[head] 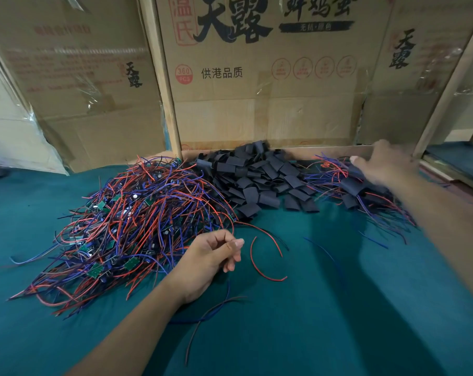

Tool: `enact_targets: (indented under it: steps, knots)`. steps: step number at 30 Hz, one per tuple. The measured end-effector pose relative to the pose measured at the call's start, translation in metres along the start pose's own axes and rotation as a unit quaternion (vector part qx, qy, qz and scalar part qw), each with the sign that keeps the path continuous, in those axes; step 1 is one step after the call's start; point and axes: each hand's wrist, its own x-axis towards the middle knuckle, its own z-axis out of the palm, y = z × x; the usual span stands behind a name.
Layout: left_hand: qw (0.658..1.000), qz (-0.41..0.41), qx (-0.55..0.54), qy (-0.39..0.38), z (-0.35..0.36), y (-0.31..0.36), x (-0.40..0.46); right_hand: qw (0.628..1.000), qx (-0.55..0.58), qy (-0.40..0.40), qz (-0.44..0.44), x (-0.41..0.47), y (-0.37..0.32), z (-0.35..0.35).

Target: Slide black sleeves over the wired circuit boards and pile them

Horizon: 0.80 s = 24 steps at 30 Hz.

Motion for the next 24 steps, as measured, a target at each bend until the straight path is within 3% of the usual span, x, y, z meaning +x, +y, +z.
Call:
enact_targets:
  steps: [3,8,14,17,24]
  knots:
    - [0.999,0.011,0.040,-0.005,0.001,0.004,-0.002,0.991,0.050,-0.022,-0.121,-0.024,-0.031,0.014]
    - [0.996,0.025,0.087,-0.012,0.005,0.005,-0.006,0.924,0.112,-0.169,-0.324,-0.107,-0.110,0.070]
    - [0.987,0.033,0.150,-0.037,0.008,0.006,-0.007,0.871,0.168,-0.129,-0.442,-0.146,-0.193,0.083]
    - [0.989,0.030,0.140,-0.046,0.007,0.010,-0.010,0.854,0.168,-0.133,-0.474,-0.157,-0.224,0.085]
    - [0.990,0.012,0.131,-0.041,0.009,0.015,-0.012,0.894,0.040,-0.140,-0.424,-0.140,-0.271,0.089]
